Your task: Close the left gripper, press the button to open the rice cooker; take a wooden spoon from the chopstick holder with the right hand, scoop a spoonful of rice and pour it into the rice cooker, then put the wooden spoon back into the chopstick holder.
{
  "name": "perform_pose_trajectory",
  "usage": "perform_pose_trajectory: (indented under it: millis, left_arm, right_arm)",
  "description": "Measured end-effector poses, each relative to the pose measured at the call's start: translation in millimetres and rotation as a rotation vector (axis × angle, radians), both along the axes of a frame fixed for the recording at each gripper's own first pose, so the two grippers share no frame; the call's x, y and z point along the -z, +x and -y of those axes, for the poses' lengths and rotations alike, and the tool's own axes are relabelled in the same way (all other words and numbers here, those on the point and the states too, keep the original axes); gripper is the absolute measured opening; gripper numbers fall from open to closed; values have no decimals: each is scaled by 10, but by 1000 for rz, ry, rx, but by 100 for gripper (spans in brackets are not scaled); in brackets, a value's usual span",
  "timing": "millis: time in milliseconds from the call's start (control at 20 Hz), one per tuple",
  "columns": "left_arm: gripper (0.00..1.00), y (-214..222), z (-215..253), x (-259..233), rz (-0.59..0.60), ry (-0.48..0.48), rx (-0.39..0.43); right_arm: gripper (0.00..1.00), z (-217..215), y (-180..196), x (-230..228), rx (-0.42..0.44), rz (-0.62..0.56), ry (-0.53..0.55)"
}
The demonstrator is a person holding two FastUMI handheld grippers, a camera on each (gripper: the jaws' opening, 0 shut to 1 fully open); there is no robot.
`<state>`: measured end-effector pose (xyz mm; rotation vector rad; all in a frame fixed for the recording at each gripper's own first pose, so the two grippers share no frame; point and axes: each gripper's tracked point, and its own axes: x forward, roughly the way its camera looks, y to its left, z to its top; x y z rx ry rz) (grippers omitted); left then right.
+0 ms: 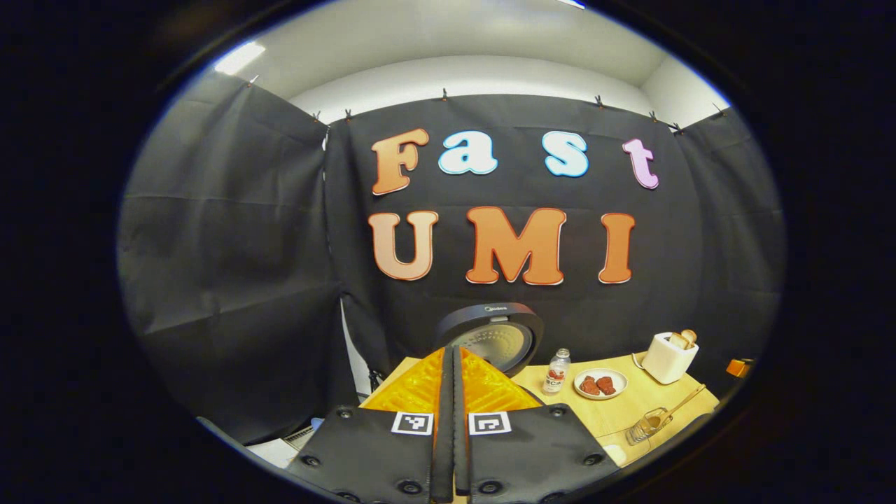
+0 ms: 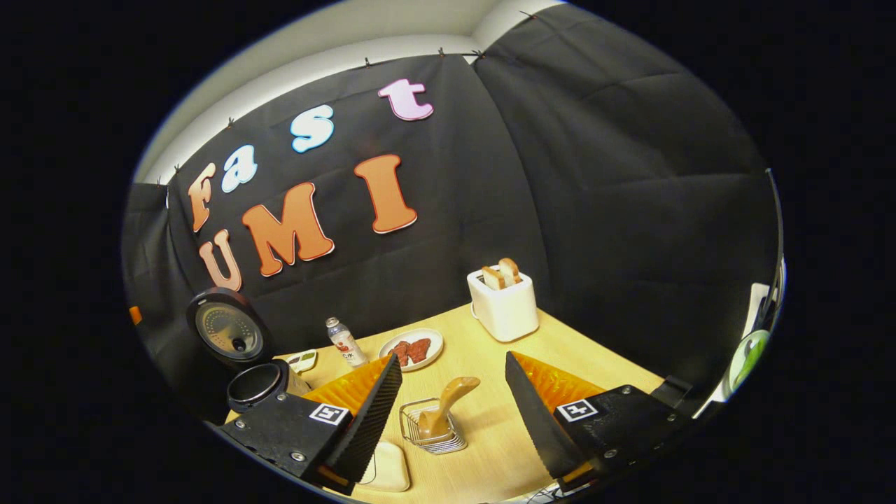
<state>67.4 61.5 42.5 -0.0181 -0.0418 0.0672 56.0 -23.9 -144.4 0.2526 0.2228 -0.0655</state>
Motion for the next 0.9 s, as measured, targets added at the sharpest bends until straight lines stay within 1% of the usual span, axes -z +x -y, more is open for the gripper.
perform_pose_trajectory:
  millis: [50, 100, 200, 250, 300, 350, 400, 450, 500, 550, 600, 650, 700, 750, 900]
  left_arm:
    - [5, -57, -70, -58, 15, 0, -20]
    - [5, -135, -147, -90, 30, 4, -45]
    - [5, -255, -250, -141, 44, 10, -74]
    - [8, -321, -299, -152, 42, 12, -90]
    - [7, -352, -363, -148, 38, 13, -105]
    - [8, -413, -403, -146, 36, 8, -116]
    - [12, -467, -415, -157, 35, 1, -120]
    - [29, -507, -451, -168, 32, 1, -133]
    - [34, -520, -507, -156, 25, 7, -151]
    - [33, -551, -558, -165, 20, 14, -168]
    - [32, -566, -541, -176, 21, 13, -166]
    - [41, -561, -490, -199, 18, 13, -148]
    - [50, -585, -444, -208, 14, 10, -141]
    - [59, -597, -433, -224, 28, 3, -145]
    - [86, -584, -411, -195, 24, 1, -153]
  right_arm:
    - [93, -11, 56, 93, -3, -17, 19]
    - [98, -25, 100, 176, -8, -31, 39]
    - [100, -36, 192, 352, -15, -61, 83]
    - [100, -50, 229, 429, -21, -73, 106]
    - [95, -58, 273, 499, -24, -84, 131]
    - [95, -67, 318, 579, -28, -96, 163]
    - [95, -78, 362, 643, -31, -109, 191]
    - [94, -95, 409, 704, -32, -126, 222]
    - [93, -106, 450, 781, -32, -141, 248]
    - [93, -111, 482, 858, -31, -153, 265]
    - [92, -137, 532, 887, -33, -165, 286]
    - [90, -167, 554, 914, -36, -172, 308]
    - [83, -183, 584, 941, -40, -182, 327]
    - [81, -195, 579, 996, -45, -198, 340]
    - [64, -207, 652, 1060, -50, -212, 358]
